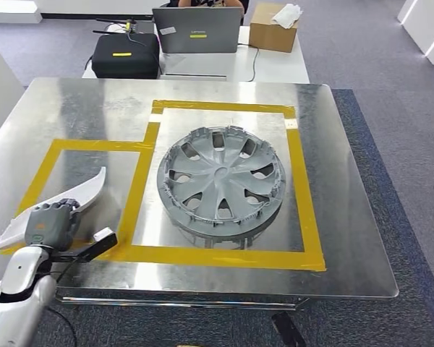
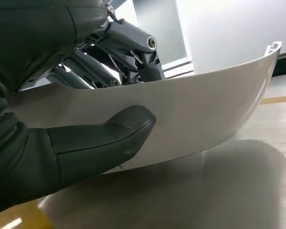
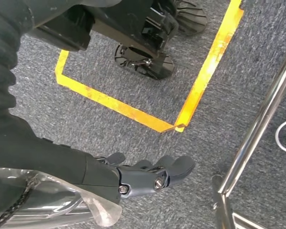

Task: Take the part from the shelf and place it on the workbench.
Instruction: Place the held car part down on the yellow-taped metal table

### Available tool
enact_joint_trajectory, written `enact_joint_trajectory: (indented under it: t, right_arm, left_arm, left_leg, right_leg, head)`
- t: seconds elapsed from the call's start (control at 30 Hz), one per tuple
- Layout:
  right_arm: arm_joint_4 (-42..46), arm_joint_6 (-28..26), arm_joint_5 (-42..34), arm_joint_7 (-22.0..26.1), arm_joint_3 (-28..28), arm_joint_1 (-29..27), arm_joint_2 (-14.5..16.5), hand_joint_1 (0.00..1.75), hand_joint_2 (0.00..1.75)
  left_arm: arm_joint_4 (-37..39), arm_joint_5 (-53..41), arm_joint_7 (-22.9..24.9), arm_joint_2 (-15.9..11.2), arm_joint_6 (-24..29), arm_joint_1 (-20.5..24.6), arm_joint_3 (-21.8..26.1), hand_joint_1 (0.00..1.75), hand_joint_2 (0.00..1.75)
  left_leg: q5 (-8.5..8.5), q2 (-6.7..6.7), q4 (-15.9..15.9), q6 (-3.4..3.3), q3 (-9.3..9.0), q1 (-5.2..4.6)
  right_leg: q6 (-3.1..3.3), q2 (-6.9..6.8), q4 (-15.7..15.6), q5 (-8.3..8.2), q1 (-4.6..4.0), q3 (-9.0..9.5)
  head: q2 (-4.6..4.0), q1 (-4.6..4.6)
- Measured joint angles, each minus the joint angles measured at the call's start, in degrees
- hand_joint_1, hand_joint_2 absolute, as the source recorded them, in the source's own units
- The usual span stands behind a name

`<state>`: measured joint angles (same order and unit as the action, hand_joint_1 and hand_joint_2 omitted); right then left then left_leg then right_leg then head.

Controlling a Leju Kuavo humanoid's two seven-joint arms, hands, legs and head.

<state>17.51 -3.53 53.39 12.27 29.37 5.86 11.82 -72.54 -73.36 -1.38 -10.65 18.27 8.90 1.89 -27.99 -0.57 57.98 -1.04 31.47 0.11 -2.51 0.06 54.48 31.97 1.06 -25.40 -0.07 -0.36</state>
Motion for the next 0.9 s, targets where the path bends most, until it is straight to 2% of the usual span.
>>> enact_joint_trajectory:
  t: [0.3, 0.43, 0.5, 0.63, 0.9]
  right_arm:
    - [0.0, 0.37, -1.04, -0.49, -2.19, 0.17, -0.02, 0.0, 1.75]
    - [0.0, 0.44, -1.21, -0.66, -2.71, 0.22, -0.01, 0.0, 0.0]
    - [0.0, 0.43, -1.37, -0.79, -2.86, 0.22, -0.01, 0.0, 0.0]
    - [0.0, 0.3, -1.87, -1.09, -3.38, 0.24, 0.0, 0.0, 0.0]
    - [0.0, -0.65, -3.53, -1.58, -3.78, 0.12, 0.0, 0.0, 0.0]
  left_arm:
    - [4.83, -1.8, 1.28, 2.4, -0.68, 6.03, -7.91, 1.75, 1.75]
    - [6.09, -2.26, 1.86, 3.38, -0.89, 7.22, -9.7, 0.0, 1.75]
    - [6.83, -2.3, 2.29, 3.91, -0.95, 7.41, -10.34, 0.0, 1.75]
    - [7.78, -1.8, 2.86, 4.79, -0.33, 7.42, -10.98, 0.0, 0.0]
    - [4.98, -1.89, 4.02, 6.46, 1.92, 4.66, -11.11, 0.0, 0.0]
  left_leg:
    - [0.02, 0.01, 0.0, -0.02, -0.03, -0.01]
    - [0.02, 0.01, 0.0, -0.02, -0.03, -0.01]
    - [0.02, 0.02, 0.0, -0.02, -0.02, -0.01]
    - [0.02, 0.03, 0.0, -0.02, 0.0, -0.01]
    - [0.01, 0.02, 0.0, -0.02, 0.02, -0.01]
  right_leg:
    - [-0.02, 0.01, 0.0, -0.01, 0.0, -0.01]
    - [-0.02, 0.01, 0.01, -0.01, 0.0, 0.0]
    - [-0.02, 0.03, 0.01, -0.01, 0.0, 0.0]
    - [-0.02, 0.06, 0.0, -0.01, 0.01, -0.01]
    - [-0.02, 0.03, 0.0, -0.01, 0.0, -0.05]
  head:
    - [0.0, -0.01]
    - [-0.01, -0.01]
    - [0.0, 0.01]
    - [0.01, 0.01]
    - [-0.01, -0.01]
